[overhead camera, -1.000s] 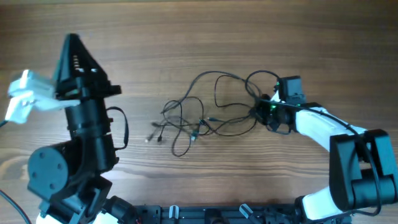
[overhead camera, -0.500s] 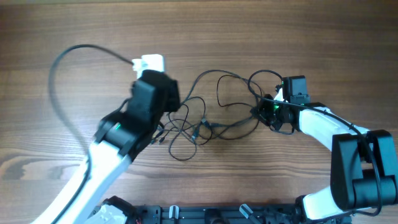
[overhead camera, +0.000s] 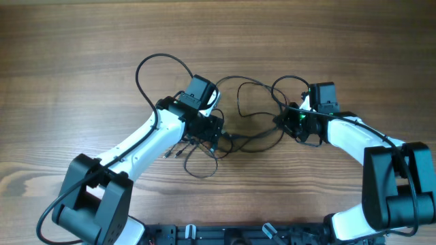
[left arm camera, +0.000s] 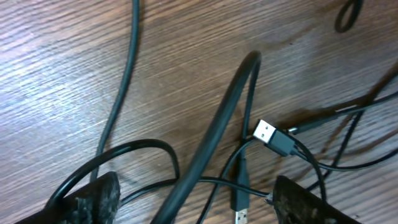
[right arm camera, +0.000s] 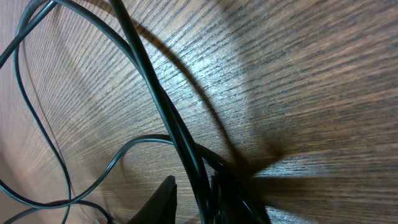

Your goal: Untangle cables

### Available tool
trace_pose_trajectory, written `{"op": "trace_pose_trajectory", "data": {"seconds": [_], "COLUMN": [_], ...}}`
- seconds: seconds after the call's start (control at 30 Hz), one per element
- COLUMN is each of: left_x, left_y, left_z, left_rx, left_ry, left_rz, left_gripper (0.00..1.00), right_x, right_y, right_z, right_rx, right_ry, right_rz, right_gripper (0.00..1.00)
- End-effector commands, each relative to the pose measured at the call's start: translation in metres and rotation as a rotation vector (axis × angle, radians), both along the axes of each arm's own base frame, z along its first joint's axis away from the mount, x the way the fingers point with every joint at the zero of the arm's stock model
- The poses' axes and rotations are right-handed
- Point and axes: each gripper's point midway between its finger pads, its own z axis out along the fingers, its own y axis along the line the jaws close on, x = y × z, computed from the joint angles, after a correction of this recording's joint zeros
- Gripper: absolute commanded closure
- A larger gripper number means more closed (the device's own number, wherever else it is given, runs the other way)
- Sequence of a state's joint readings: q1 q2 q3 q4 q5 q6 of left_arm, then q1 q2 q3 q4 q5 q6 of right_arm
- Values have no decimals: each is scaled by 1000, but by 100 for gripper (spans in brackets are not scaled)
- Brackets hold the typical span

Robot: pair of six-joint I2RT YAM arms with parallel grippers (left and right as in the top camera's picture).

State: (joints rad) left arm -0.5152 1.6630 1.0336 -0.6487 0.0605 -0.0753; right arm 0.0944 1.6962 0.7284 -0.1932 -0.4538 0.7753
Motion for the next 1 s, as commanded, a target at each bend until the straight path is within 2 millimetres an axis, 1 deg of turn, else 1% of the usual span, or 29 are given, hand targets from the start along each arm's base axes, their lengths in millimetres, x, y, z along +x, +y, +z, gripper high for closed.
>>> {"op": "trace_pose_trajectory", "data": {"seconds": [0.0,0.03,0.07,0.1,0.17,0.27,0.3,0.37,0.43,0.47,0.57,0.63,0.7,0.8,0.83,0.87,0.9,0.97], "left_x": [-2,-3,-2,4,16,22,22,23,29,36,47,50,48,40,37,31,21,13], "left_y": [6,6,6,3,-5,-8,-8,-3,10,27,58,71,71,53,51,49,46,43], "left_z": [-1,-1,2,14,46,84,91,96,94,93,88,79,68,48,43,34,24,18], "left_rx": [33,34,29,10,-39,-84,-94,-98,-90,-82,-67,-51,-42,-73,-64,-45,-26,-11], "left_ry": [6,8,-1,-34,-110,-196,-215,-226,-219,-213,-203,-175,-138,-60,-41,-7,42,80], "left_rz": [-15,-15,-15,-11,-6,-9,-9,4,44,97,185,221,221,144,119,95,67,51], "left_gripper": [29,12,4,0,0,0,0,0,0,8,26,27,26,25,25,24,25,27], "right_x": [-11,-12,-12,-12,-11,-12,-12,-12,-11,-11,-12,-11,-11,-11,-11,-12,-12,-12], "right_y": [-10,-10,-10,-10,-10,-10,-10,-10,-10,-10,-10,-10,-10,-10,-10,-10,-10,-10], "right_z": [-18,-18,-18,-18,-18,-18,-18,-18,-18,-18,-18,-18,-18,-18,-18,-18,-18,-18], "right_rx": [-57,-57,-57,-57,-57,-57,-57,-57,-57,-57,-57,-57,-57,-57,-57,-58,-58,-58], "right_ry": [50,51,51,51,51,51,51,51,51,50,51,51,51,51,51,51,52,52], "right_rz": [-6,-6,-7,-6,-7,-7,-7,-7,-7,-7,-6,-7,-7,-7,-7,-6,-6,-6], "right_gripper": [78,78,78,77,77,77,77,76,76,76,76,76,76,77,76,76,77,76]}}
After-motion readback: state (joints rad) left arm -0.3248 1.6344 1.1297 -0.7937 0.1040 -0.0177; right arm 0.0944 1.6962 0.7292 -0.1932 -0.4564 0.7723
